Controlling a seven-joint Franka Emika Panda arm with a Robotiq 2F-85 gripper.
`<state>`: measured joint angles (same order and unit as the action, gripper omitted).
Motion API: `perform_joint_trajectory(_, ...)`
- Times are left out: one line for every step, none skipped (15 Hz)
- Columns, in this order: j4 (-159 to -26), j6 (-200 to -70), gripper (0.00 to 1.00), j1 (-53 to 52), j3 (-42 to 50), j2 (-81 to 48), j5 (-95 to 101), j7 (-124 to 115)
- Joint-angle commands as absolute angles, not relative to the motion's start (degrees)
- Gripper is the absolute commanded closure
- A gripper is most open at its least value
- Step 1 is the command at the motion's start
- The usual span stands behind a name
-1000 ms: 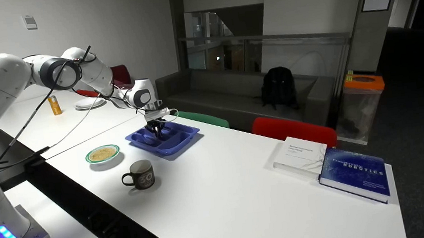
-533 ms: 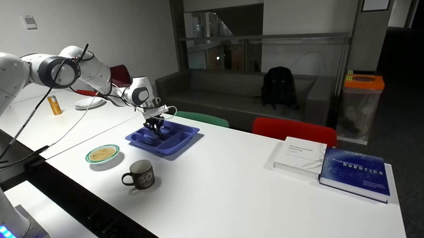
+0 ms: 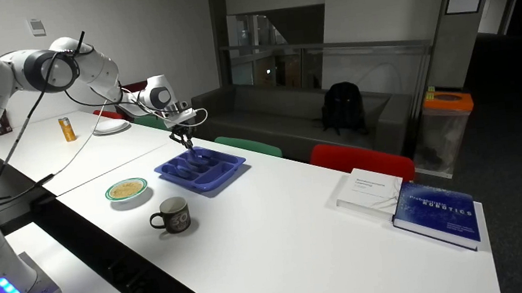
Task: Pick up a silver spoon from the blue tray, stir the contents in the bowl using the spoon, place the spoon back on the tray
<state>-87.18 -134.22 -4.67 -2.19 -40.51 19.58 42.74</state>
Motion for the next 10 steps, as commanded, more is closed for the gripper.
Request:
perform_joint_trajectory(-97.7, -125.2, 0.97, -7.5, -0.3, -30.7, 25.2, 39.2)
perform_joint_trajectory(-99.8, -122.0, 0.97, -7.8, -0.4, -28.8, 26.4, 38.9)
perform_joint_trajectory(-101.4, -118.3, 0.97, -7.9, -0.9, -27.3, 27.1, 39.2)
perform_joint_trajectory(-102.8, -115.0, 0.97, -7.9, -1.3, -25.9, 27.8, 39.8)
perform_joint_trajectory(-104.4, -113.0, 0.97, -7.6, -1.9, -24.4, 28.0, 40.6)
perform_joint_trajectory(-105.7, -111.3, 0.97, -7.4, -2.3, -23.3, 28.4, 41.0)
perform_joint_trajectory(-107.1, -109.9, 0.97, -7.3, -2.8, -22.1, 28.7, 41.3)
perform_joint_trajectory(-108.6, -108.8, 0.97, -7.3, -3.1, -21.1, 29.2, 41.2)
perform_joint_trajectory(-110.1, -108.2, 0.97, -7.3, -3.5, -20.1, 29.7, 41.1)
perform_joint_trajectory(-112.0, -108.0, 0.97, -7.4, -3.7, -19.1, 30.5, 40.8)
